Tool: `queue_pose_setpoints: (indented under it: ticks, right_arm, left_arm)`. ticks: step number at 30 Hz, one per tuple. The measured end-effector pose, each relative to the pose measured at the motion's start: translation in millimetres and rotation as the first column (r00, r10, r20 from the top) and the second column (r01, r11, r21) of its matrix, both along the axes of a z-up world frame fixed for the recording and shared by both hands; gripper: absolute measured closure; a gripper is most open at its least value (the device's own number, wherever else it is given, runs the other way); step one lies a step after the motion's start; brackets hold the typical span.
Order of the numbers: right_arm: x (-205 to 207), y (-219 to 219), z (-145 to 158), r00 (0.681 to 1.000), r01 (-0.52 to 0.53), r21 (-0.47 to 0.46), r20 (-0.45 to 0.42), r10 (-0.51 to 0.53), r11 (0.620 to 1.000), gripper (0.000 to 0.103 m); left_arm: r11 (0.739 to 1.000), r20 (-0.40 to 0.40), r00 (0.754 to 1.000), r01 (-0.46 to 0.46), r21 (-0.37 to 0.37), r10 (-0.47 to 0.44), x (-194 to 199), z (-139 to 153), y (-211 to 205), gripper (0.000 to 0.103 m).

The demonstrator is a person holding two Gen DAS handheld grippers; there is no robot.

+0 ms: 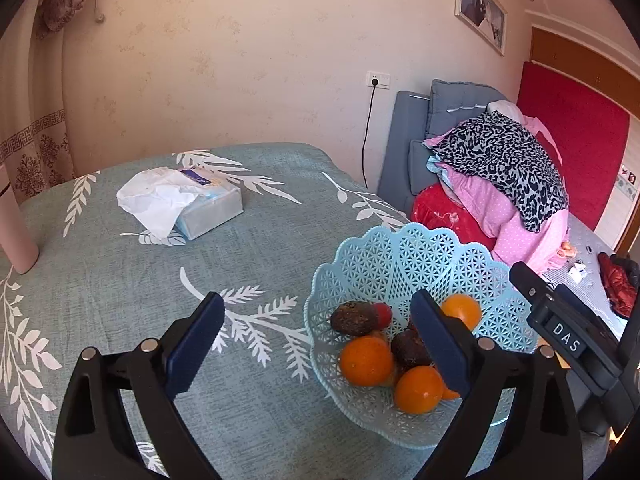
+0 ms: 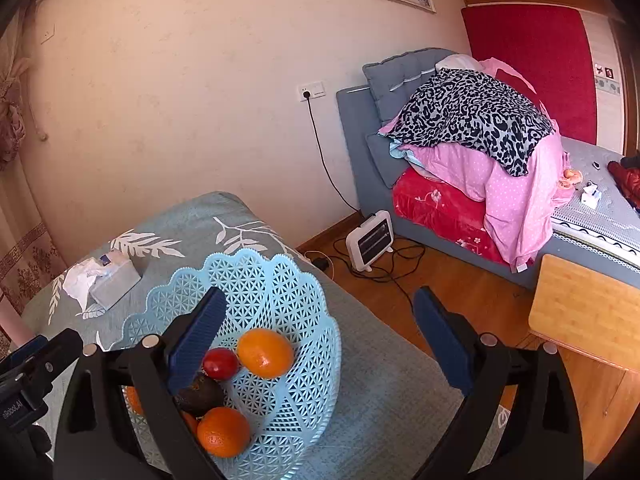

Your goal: Organize fruits

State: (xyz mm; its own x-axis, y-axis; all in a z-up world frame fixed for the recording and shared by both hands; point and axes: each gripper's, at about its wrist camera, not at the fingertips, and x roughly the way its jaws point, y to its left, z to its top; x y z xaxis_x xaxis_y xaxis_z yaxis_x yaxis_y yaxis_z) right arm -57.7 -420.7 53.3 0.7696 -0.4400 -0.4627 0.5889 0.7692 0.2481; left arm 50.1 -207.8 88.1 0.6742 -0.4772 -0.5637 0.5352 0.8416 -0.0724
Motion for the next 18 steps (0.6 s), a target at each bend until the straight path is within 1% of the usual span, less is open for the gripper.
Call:
queue_pose_setpoints:
  ticks: [3, 8, 11, 14, 18]
  right_arm:
    - [-2, 0, 0, 1.000, -0.010, 0.009, -0.003, 0.010, 1.000, 0.007]
    - [-11, 10, -3, 0.998, -0.058, -0.001, -0.018, 0.058, 0.998, 0.007]
    - [-17, 20, -4, 0.995, -0.099, -0.019, -0.026, 0.098, 0.995, 0.007]
    - [-20, 36, -5, 0.987, -0.158, -0.058, -0.051, 0.156, 0.986, 0.007]
    - [-22, 61, -5, 0.974, -0.220, -0.140, -0.082, 0.210, 0.965, 0.005]
  left_arm:
    - [0.999, 0.037, 0.998, -0.042, 0.017, 0.041, -6, 1, 8, 0.005]
    - [0.994, 0.061, 0.993, -0.107, 0.032, 0.105, -12, 0, 21, 0.005]
    - [0.985, 0.122, 0.981, -0.162, 0.064, 0.154, -20, 2, 27, 0.005]
    - [0.973, 0.177, 0.965, -0.210, 0.091, 0.191, -28, 2, 32, 0.005]
    - [0.966, 0.211, 0.954, -0.239, 0.100, 0.215, -37, 4, 38, 0.005]
